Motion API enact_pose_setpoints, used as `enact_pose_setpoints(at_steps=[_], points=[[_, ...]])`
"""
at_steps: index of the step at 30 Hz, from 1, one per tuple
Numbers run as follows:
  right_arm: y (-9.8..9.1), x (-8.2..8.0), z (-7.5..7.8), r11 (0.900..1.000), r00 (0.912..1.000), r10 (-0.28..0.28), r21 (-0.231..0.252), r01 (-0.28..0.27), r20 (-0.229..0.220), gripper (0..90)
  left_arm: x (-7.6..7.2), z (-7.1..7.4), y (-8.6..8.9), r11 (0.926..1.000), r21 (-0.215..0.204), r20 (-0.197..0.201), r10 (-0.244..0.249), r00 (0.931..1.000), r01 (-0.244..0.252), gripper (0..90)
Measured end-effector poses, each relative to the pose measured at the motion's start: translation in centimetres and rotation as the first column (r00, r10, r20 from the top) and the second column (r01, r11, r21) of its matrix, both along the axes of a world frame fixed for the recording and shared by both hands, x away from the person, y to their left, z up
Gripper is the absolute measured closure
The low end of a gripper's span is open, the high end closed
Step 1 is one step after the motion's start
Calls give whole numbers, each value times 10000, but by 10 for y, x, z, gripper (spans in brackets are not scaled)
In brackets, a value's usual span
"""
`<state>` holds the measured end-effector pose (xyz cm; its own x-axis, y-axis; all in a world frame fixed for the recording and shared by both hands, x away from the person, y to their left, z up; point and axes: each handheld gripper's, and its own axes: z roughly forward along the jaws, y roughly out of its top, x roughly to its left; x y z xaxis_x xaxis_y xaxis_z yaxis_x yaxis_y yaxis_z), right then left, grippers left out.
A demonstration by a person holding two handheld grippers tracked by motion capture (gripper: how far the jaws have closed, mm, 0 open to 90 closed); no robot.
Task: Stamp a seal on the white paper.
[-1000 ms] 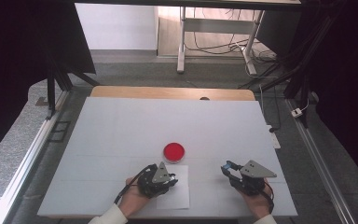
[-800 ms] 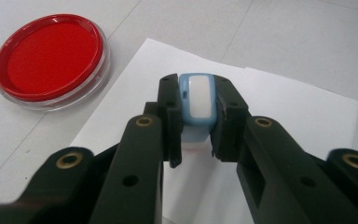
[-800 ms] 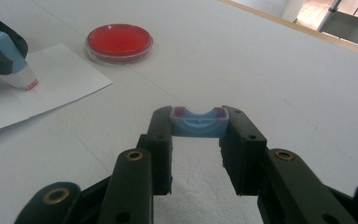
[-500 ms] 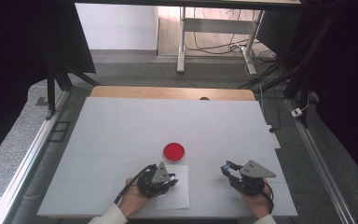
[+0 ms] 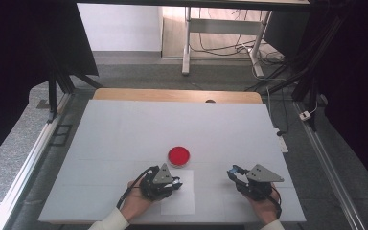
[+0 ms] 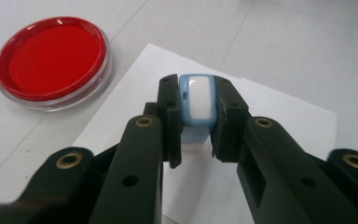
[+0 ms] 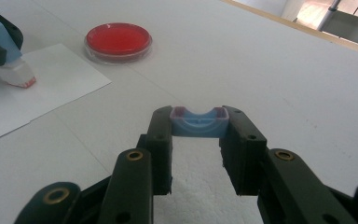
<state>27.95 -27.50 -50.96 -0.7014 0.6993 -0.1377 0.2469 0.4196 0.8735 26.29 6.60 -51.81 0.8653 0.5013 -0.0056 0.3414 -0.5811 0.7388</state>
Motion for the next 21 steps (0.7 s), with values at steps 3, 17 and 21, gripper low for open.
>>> enact_pose_setpoints(at_steps=[3,17,21], points=[[0,0,0,10000,10000,3,1,-3,0,648,1,1,2,9998,-215,21,14,10000,-13,755],[1,0,-1,10000,10000,0,53,0,-5,648,6,24,23,9822,-1808,-232,473,9986,-508,754],[1,0,-1,10000,10000,-9,-26,9,-26,648,7,31,27,9767,-2046,-258,603,9978,-643,753]])
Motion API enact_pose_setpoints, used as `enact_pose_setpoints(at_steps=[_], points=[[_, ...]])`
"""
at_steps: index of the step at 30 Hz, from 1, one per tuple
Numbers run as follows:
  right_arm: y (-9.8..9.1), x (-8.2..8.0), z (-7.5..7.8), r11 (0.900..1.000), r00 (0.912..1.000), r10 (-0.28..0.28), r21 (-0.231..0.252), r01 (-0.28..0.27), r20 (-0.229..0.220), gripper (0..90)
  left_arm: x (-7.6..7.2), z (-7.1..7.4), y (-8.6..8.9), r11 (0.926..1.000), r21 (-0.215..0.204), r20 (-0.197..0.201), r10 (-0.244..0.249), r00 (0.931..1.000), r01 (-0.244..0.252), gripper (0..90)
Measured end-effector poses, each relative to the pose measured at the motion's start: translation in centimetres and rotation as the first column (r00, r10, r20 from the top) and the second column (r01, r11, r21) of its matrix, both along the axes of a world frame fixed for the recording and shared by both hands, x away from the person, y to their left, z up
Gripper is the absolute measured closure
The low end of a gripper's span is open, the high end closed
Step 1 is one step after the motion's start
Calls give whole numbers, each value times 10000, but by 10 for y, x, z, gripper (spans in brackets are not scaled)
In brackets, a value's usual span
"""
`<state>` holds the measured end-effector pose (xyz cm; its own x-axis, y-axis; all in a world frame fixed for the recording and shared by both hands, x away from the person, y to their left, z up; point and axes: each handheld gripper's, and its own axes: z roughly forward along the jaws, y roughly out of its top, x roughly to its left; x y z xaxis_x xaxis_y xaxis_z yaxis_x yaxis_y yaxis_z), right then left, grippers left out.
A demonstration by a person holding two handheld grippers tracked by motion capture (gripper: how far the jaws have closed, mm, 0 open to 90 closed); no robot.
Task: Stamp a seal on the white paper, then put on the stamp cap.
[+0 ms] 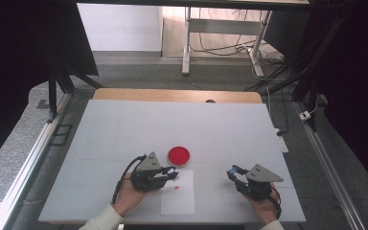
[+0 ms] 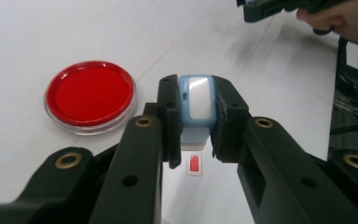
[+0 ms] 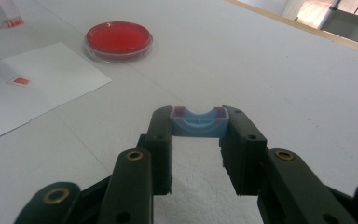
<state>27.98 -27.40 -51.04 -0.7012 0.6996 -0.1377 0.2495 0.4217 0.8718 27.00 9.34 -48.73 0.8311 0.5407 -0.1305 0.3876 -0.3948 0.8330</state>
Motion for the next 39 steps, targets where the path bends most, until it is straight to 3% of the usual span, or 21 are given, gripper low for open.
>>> enact_pose_setpoints(at_steps=[12,24,39], points=[[1,1,-1,10000,10000,10,-35,-10,-9,648,1,23,14,9947,-958,11,368,9993,-366,753],[2,1,-2,10000,10000,33,-46,-34,-27,648,3,33,26,9897,-1281,44,646,9979,-635,752],[6,-1,-1,9999,9999,111,-13,-111,36,648,4,31,23,9910,-1226,-63,538,9985,-542,751]])
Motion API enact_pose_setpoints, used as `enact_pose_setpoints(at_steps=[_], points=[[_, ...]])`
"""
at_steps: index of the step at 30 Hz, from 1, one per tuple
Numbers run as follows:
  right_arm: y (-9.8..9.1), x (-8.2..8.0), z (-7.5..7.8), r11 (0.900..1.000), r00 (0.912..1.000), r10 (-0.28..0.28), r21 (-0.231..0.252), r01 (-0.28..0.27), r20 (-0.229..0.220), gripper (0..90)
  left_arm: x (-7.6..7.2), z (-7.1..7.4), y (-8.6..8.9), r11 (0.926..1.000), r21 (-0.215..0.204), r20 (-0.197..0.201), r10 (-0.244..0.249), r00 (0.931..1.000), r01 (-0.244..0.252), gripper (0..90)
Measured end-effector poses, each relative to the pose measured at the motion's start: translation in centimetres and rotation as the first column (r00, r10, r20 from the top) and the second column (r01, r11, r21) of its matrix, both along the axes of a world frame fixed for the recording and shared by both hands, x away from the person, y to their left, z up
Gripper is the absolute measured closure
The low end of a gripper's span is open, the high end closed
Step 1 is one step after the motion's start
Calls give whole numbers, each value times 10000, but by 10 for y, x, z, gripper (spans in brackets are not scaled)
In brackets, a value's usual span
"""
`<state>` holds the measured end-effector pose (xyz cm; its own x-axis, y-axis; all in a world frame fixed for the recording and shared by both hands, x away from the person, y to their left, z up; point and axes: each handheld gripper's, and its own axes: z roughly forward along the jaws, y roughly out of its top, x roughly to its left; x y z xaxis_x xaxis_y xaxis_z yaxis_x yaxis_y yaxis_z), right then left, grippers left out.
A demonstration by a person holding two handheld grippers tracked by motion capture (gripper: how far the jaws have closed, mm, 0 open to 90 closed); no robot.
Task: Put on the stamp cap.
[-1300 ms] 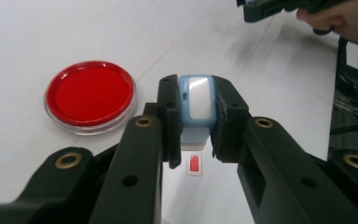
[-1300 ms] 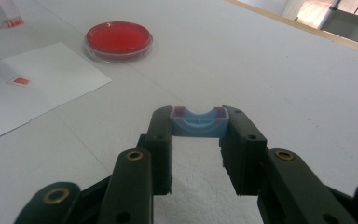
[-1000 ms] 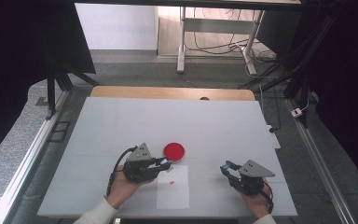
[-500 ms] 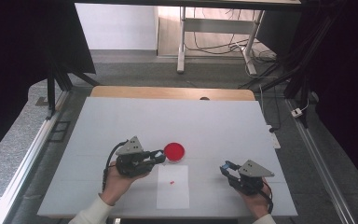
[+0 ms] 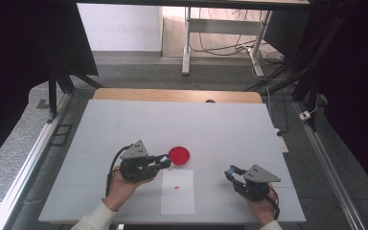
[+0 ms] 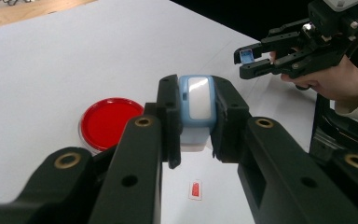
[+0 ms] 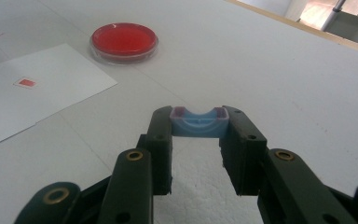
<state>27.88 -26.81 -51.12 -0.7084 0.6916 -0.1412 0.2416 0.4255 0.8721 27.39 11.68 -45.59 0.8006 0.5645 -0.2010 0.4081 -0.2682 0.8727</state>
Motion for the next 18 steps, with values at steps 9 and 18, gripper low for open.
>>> enact_pose_setpoints(at_steps=[9,18], points=[[7,-1,0,9998,9998,208,82,-208,-46,648,2,-2,0,10000,34,-90,17,10000,-17,751],[16,-4,2,9989,9991,422,203,-422,-32,647,2,-2,-1,10000,16,-93,-45,9999,45,751]])
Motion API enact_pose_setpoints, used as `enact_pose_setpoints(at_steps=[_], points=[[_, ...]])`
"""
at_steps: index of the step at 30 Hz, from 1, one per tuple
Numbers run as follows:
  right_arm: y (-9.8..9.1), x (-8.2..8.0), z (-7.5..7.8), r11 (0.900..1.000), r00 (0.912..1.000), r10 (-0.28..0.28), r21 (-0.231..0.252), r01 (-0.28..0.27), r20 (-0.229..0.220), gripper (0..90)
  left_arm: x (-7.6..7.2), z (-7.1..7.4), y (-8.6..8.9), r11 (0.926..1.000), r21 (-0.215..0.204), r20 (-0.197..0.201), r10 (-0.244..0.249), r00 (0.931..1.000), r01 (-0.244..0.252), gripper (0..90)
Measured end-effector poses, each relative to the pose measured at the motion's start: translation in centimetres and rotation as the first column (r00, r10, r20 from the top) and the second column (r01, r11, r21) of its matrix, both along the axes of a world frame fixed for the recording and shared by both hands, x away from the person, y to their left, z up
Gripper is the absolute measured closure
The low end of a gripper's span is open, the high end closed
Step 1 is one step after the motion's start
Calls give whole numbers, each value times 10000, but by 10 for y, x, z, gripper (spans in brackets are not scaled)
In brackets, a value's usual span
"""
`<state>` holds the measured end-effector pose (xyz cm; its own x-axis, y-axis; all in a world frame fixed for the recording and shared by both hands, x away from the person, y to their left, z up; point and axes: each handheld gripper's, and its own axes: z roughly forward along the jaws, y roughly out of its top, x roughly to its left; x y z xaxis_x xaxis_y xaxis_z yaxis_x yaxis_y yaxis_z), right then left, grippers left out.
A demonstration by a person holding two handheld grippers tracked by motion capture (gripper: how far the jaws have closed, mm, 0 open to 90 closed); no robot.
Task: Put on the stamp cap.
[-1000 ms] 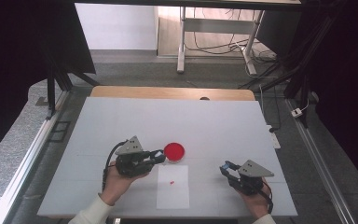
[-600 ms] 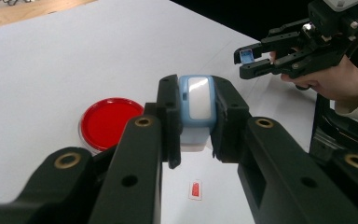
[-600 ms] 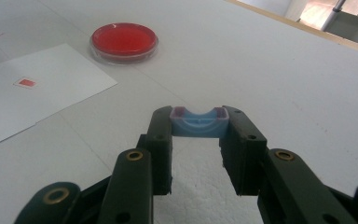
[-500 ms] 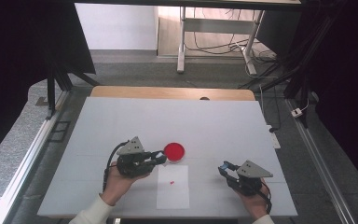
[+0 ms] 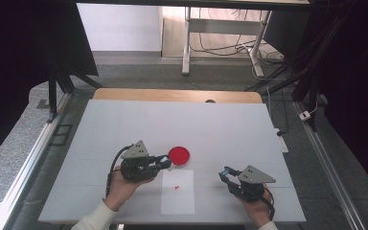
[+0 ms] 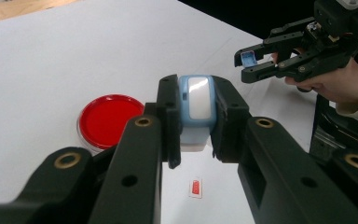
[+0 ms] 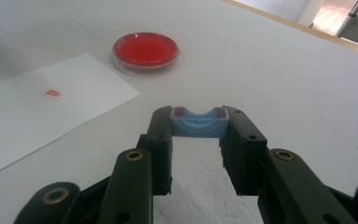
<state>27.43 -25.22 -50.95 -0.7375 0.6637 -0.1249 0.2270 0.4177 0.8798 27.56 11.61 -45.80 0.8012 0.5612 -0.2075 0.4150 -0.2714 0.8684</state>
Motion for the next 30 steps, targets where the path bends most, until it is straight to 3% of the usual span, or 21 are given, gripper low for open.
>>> enact_pose_setpoints(at_steps=[10,30], points=[[13,-3,0,9995,9995,306,50,-305,-50,646,-1,0,-2,9999,-27,-43,-99,9999,99,750],[38,-5,-3,9995,9995,298,106,-298,-54,645,-1,0,-5,9998,-129,-66,-171,9998,170,750]])
